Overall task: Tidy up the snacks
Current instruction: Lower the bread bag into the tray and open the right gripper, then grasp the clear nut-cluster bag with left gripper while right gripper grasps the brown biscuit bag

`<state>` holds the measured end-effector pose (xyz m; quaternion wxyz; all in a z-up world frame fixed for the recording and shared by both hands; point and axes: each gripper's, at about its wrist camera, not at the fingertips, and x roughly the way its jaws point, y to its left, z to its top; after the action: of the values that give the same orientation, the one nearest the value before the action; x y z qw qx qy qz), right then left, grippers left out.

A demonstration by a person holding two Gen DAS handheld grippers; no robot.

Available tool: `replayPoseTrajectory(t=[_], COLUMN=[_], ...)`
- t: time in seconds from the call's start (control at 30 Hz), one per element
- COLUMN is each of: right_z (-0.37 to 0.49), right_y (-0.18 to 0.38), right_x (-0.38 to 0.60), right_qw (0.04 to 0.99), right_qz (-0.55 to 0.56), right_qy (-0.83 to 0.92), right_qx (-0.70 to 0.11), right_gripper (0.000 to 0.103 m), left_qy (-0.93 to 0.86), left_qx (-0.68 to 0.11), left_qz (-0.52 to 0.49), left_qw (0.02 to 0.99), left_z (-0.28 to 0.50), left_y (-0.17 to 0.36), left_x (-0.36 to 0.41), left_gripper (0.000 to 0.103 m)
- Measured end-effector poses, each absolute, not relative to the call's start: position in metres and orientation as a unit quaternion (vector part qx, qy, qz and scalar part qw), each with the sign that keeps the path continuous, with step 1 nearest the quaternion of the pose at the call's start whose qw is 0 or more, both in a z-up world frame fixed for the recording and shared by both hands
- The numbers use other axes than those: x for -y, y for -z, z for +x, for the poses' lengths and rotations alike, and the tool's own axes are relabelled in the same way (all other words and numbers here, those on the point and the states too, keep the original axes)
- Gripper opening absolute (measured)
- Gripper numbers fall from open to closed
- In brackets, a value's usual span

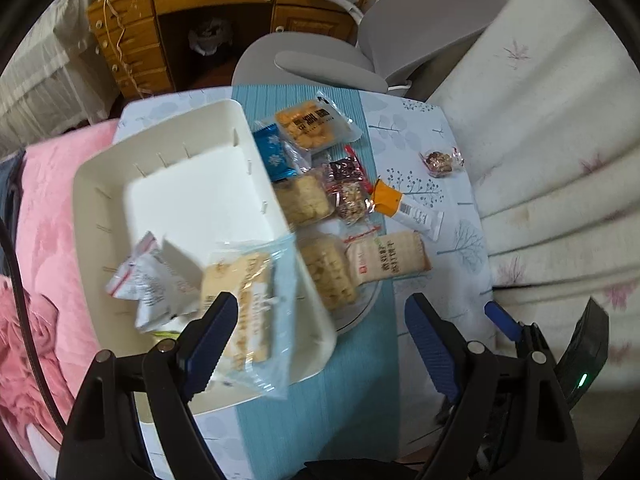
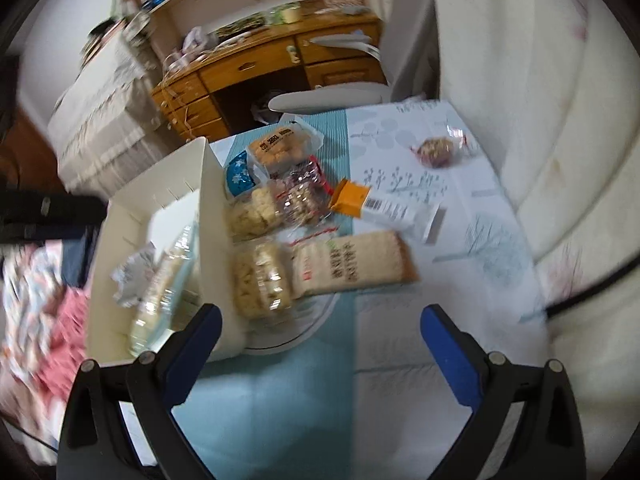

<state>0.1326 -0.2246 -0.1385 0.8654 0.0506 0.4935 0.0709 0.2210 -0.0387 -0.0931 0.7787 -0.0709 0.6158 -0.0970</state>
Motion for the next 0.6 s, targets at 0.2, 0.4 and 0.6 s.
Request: replayPoseTrajectory(t=[0.2, 0.4, 0.6], right_z=[0.151, 0.176, 0.197], right_y=[0.147, 0.162, 0.18], right_x=[0.238, 0.241, 0.238], right_qw=[0.869, 0.866, 0.854], right_qz=[-0.011, -0.09, -0.134], right_qy=[-0.114, -0.164, -0.222], right_qx=[-0.481, -0.463, -0.451], right_gripper=[0.1, 0.1, 0.1], left_qy=[0.061, 0.028, 0.012], left_qx=[-0.629, -0.649, -0.666], left_qz=[-0.107, -0.109, -0.104], left_qw=[0.767, 0.752, 0.739], left_z=[0.257, 0.287, 0.311], left_y=[0.107, 0.129, 0.153], left_x=[0.056, 0.084, 0.108], left_gripper=[0.085, 0.085, 0.085])
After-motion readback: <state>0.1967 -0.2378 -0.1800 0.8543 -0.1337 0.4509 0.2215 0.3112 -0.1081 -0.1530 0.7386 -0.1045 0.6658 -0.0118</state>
